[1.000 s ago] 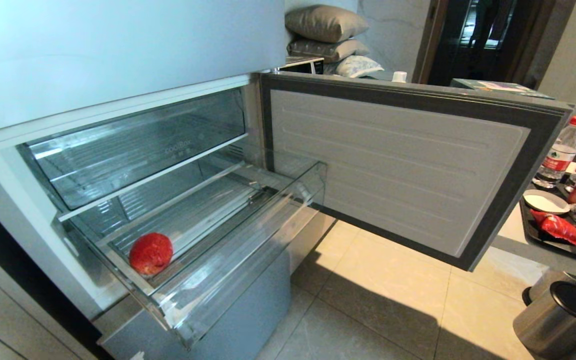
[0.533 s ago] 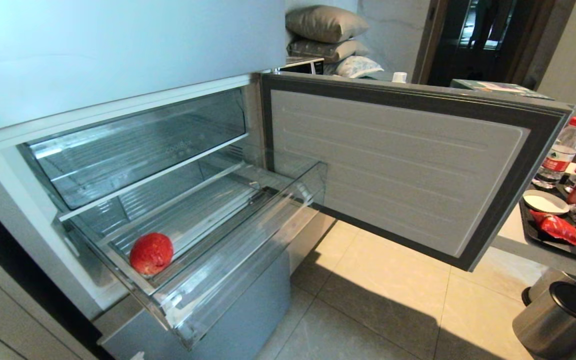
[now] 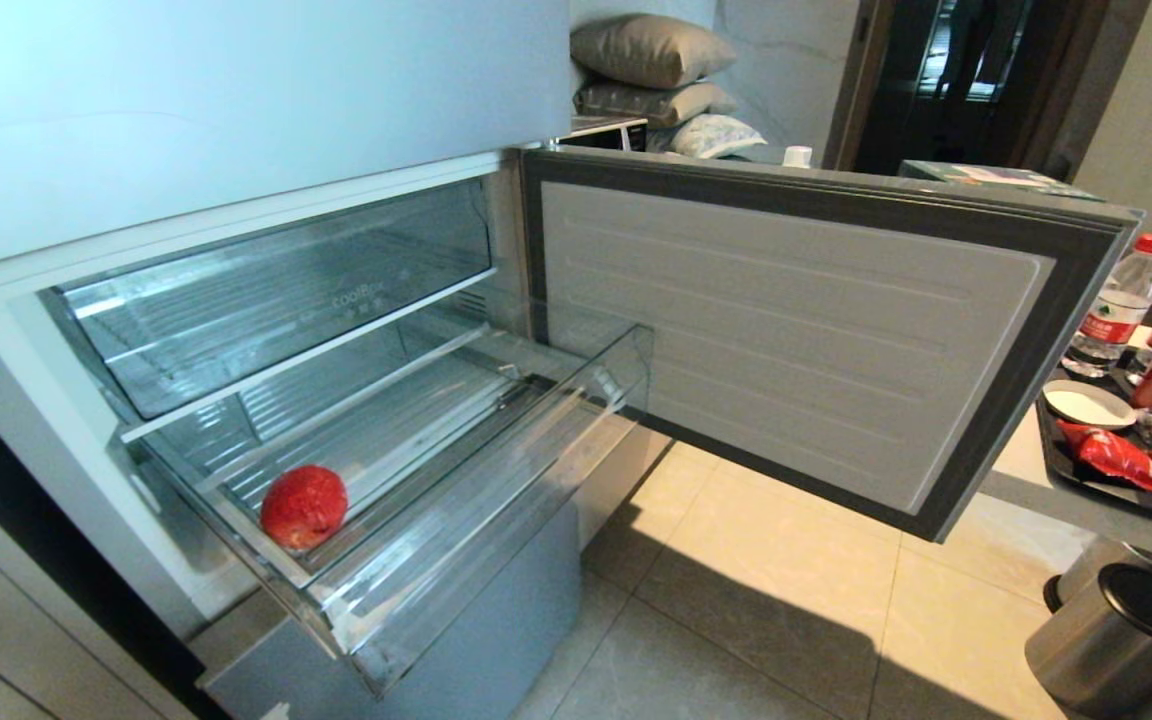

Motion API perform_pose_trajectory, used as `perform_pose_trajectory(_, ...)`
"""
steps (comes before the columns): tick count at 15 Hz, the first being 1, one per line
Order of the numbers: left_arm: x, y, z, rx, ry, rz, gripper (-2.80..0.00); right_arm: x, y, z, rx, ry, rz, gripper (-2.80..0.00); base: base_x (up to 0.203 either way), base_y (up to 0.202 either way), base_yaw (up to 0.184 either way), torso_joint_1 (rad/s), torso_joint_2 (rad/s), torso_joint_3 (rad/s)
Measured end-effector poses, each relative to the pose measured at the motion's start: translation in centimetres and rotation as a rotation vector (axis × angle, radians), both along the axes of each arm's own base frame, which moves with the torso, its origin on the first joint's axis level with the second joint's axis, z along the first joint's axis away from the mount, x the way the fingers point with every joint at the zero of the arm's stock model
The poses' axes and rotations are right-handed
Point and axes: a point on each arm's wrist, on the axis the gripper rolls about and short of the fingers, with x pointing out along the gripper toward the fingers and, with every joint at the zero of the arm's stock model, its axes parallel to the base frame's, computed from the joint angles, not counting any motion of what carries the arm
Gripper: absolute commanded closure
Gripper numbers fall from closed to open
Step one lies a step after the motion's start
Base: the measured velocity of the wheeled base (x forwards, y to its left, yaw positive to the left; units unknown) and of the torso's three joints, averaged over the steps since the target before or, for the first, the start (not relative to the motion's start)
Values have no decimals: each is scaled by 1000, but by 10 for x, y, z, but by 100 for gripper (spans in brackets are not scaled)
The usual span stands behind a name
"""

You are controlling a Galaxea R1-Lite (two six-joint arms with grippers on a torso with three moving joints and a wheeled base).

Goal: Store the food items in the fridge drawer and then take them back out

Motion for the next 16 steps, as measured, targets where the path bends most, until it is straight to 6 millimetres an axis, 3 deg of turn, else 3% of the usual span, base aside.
perform_pose_trajectory(3, 0, 0, 0, 0, 0, 0, 0, -6, -3, -9, -43, 17, -109, 0, 0, 0, 0, 0, 0, 0)
perform_pose_trajectory(5, 0, 0, 0, -1, 0, 0, 0, -12, -3, -16, -63, 36, -72, 0, 0, 0, 0, 0, 0, 0)
perform_pose_trajectory(9, 0, 0, 0, -2, 0, 0, 0, -26, -3, -19, -48, -132, -63, 0, 0, 0, 0, 0, 0, 0)
perform_pose_trajectory(16, 0, 0, 0, -2, -1, 0, 0, -30, -3, -21, -38, -187, -65, 0, 0, 0, 0, 0, 0, 0)
